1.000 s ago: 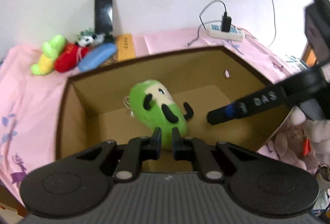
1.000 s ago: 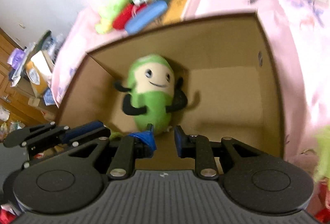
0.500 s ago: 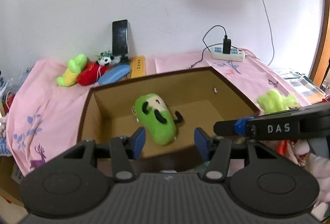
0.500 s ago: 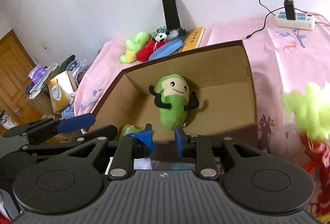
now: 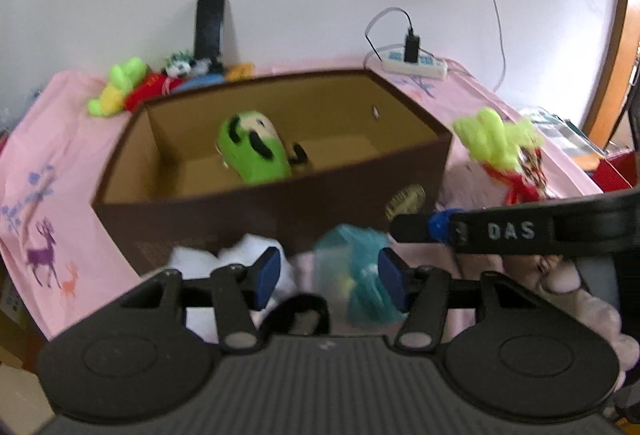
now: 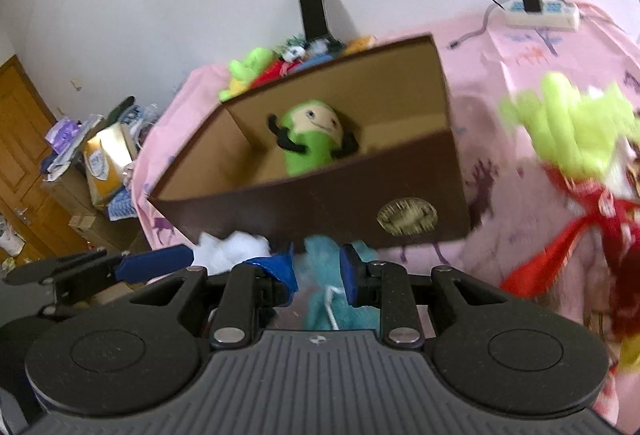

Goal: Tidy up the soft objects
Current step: 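Move the right gripper back to the teal mesh bath puff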

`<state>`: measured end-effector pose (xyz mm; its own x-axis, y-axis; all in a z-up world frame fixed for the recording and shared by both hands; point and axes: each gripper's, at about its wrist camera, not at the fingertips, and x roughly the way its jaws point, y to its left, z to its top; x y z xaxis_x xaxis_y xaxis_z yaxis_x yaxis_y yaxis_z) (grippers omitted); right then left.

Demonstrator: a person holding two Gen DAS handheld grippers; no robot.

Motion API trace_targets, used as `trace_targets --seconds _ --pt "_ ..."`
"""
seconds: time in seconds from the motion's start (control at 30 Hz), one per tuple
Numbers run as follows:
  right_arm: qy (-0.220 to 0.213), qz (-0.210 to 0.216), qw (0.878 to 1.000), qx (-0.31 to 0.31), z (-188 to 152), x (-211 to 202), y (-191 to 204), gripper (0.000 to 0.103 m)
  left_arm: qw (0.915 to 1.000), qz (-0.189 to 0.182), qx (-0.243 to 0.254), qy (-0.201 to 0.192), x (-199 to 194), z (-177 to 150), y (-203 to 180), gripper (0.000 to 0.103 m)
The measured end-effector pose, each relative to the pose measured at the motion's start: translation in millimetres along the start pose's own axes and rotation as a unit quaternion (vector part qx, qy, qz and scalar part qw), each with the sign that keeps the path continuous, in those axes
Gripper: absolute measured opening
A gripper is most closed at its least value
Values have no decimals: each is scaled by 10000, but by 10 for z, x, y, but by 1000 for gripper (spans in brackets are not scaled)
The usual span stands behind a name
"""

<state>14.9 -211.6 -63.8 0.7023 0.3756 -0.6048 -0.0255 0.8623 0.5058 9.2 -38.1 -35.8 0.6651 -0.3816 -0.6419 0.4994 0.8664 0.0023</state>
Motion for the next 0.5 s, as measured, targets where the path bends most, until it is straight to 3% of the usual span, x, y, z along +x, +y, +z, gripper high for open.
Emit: trace_targets --seconds 0.27,0.5 --pt "139 -35 9993 352 -134 62 -102 11 9994 -306 58 139 96 -172 -117 62" --pt "241 112 9990 347 -166 112 -126 12 9987 -416 302 30 212 -226 -238 62"
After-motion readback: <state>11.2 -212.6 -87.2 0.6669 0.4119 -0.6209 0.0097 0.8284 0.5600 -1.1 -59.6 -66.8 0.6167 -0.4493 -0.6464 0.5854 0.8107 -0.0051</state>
